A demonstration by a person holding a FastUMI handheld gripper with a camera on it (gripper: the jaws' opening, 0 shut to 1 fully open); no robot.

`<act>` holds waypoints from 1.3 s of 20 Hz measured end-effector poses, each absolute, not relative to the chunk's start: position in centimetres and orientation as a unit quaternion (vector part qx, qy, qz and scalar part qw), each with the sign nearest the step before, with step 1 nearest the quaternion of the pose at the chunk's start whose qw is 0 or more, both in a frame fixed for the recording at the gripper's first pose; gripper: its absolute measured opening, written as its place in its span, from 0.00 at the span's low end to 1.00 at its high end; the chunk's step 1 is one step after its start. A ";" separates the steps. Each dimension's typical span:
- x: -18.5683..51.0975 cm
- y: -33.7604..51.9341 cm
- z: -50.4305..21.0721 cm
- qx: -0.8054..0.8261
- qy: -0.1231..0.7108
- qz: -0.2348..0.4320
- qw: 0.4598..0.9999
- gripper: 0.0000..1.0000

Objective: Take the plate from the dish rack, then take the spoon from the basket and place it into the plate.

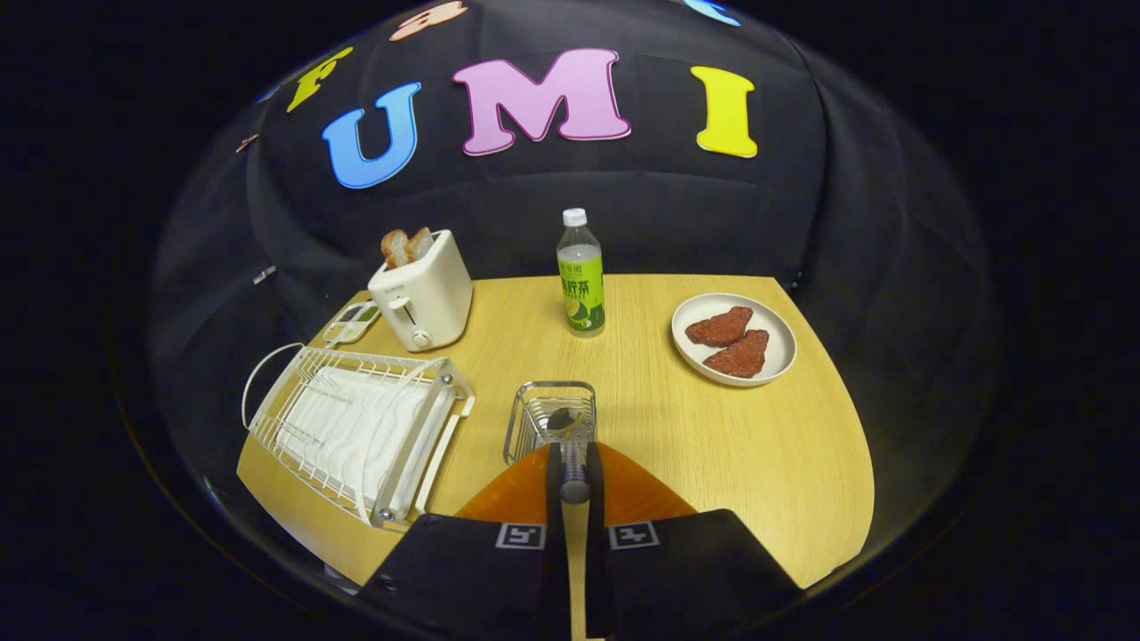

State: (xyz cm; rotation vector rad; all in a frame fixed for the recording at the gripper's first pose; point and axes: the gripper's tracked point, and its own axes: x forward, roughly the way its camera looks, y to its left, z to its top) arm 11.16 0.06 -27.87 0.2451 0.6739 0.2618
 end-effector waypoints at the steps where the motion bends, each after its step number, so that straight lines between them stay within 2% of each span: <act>1: 10.3 -0.3 -26.4 0.119 0.317 0.131 0.932 0.11; 6: 1.5 0.9 -22.9 0.139 0.323 0.173 0.920 0.11; 11: -7.5 5.1 -26.3 0.148 0.384 0.212 0.887 0.11; 15: -10.2 7.9 -30.0 0.156 0.418 0.219 0.868 0.11; 20: -10.2 8.9 -32.5 0.187 0.414 0.214 0.865 0.11; 24: -12.1 8.5 -35.8 0.137 0.450 0.212 0.857 0.19; 25: -12.2 8.5 -36.0 0.129 0.450 0.212 0.858 0.23; 26: -12.2 8.4 -36.1 0.123 0.448 0.209 0.860 0.35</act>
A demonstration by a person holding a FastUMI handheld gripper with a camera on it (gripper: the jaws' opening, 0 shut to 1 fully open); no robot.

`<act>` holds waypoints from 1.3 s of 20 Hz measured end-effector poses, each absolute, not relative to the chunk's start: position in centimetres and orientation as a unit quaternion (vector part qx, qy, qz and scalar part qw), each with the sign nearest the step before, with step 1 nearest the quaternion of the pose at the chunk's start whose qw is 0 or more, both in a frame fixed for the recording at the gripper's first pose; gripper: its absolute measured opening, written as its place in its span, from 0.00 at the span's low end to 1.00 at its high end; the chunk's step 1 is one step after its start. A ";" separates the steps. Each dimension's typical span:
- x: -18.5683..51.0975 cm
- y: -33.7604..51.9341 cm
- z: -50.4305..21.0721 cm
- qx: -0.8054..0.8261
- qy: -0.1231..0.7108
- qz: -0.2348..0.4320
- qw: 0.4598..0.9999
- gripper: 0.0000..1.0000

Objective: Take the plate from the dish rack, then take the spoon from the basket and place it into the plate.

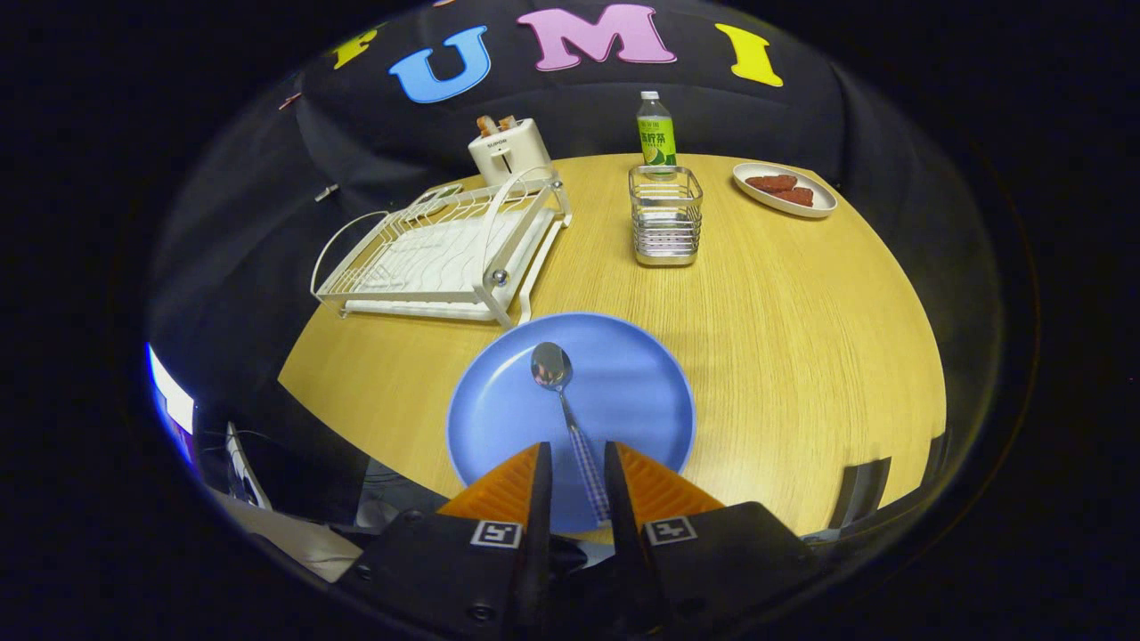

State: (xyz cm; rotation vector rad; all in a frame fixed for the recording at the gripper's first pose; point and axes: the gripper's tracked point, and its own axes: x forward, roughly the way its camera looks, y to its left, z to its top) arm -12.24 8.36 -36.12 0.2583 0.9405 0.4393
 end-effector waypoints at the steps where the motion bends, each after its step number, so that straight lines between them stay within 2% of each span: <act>1: -12.1 8.2 -36.1 0.116 0.446 0.206 0.863 0.39; 6: -11.4 8.5 -35.5 0.101 0.434 0.205 0.871 0.92; 7: -11.4 8.5 -35.3 0.100 0.434 0.206 0.871 0.96; 9: -10.9 8.4 -34.7 0.097 0.427 0.202 0.876 1.00; 14: -7.4 6.3 -30.4 0.074 0.366 0.176 0.911 0.99; 20: -1.9 2.8 -20.4 0.068 0.254 0.137 0.955 0.99; 26: 0.6 -0.1 -12.4 0.050 0.165 0.108 0.979 1.00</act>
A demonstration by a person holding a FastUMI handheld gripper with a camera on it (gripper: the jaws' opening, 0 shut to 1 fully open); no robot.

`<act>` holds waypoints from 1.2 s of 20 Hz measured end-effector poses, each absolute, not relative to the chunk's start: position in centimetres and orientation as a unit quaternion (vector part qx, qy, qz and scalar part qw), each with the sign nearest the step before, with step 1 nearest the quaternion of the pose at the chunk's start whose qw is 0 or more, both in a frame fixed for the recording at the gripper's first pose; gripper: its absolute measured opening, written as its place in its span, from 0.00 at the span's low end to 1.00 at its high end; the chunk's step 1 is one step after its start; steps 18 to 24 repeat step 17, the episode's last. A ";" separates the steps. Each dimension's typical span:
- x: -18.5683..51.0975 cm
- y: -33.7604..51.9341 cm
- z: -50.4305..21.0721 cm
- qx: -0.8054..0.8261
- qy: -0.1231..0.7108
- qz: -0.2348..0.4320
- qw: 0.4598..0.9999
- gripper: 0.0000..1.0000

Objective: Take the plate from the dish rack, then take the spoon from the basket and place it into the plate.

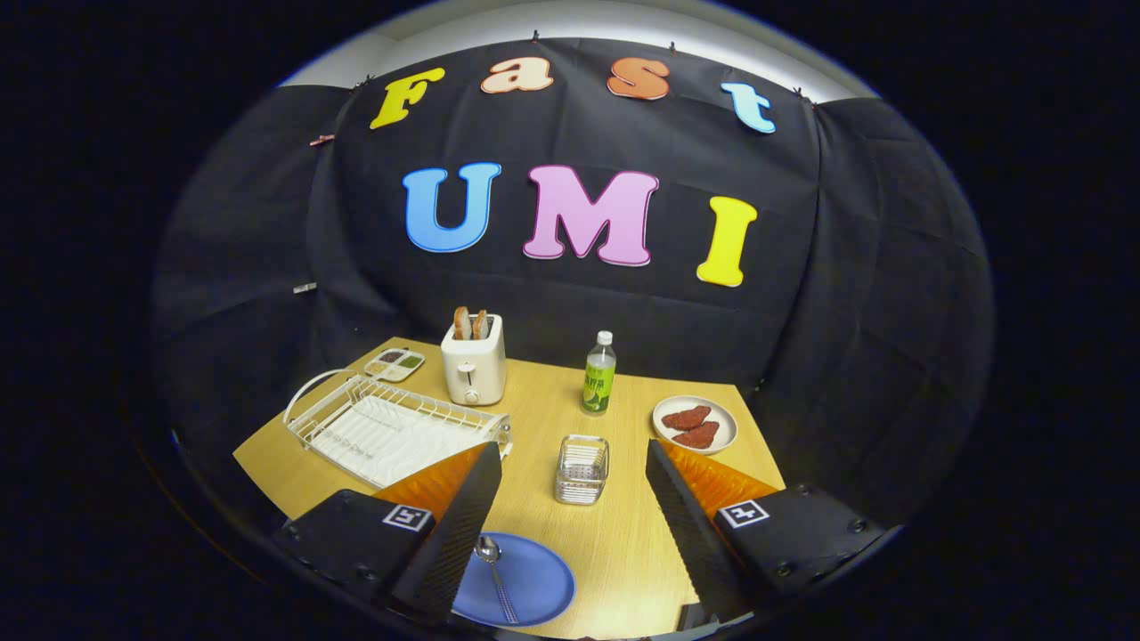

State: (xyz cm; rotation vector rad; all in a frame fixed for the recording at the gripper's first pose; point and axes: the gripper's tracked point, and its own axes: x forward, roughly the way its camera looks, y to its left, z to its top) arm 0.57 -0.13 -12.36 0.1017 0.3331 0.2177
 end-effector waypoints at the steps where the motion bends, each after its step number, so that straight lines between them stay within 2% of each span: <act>1: 0.7 -0.4 -11.3 0.051 0.155 0.105 0.981 1.00; 11: 0.8 -2.1 -5.5 0.053 0.088 0.086 0.991 0.98; 24: 0.9 -2.6 -5.6 0.063 0.088 0.078 0.991 0.98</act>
